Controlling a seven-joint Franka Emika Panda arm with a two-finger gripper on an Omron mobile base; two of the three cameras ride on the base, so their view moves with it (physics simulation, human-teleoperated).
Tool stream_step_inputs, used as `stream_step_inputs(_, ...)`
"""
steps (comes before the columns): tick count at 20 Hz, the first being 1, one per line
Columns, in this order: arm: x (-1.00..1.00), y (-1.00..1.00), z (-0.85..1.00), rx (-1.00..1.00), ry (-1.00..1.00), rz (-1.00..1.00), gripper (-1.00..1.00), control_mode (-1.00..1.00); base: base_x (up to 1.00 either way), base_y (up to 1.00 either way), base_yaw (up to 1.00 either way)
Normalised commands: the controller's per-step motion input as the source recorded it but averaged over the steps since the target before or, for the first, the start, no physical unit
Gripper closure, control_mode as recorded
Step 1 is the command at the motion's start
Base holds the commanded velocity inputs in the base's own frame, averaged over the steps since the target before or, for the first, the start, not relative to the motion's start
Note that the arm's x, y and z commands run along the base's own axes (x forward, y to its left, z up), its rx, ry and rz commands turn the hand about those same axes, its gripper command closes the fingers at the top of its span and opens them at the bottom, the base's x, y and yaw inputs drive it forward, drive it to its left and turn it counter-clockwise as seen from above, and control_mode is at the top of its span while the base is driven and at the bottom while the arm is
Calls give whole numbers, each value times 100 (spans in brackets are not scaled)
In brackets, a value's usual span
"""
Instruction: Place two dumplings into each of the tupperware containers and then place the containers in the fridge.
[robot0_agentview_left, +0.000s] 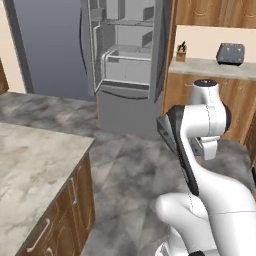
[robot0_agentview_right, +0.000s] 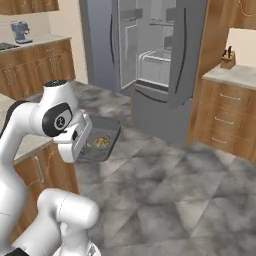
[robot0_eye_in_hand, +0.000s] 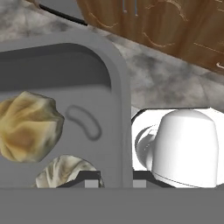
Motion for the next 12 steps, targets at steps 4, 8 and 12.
stream_step_inputs(4,0,0,0,0,0,0,100,100,100,-35,45)
stream_step_inputs(8,0,0,0,0,0,0,100,100,100,-37,44)
stream_step_inputs(12,0,0,0,0,0,0,100,100,100,-36,37)
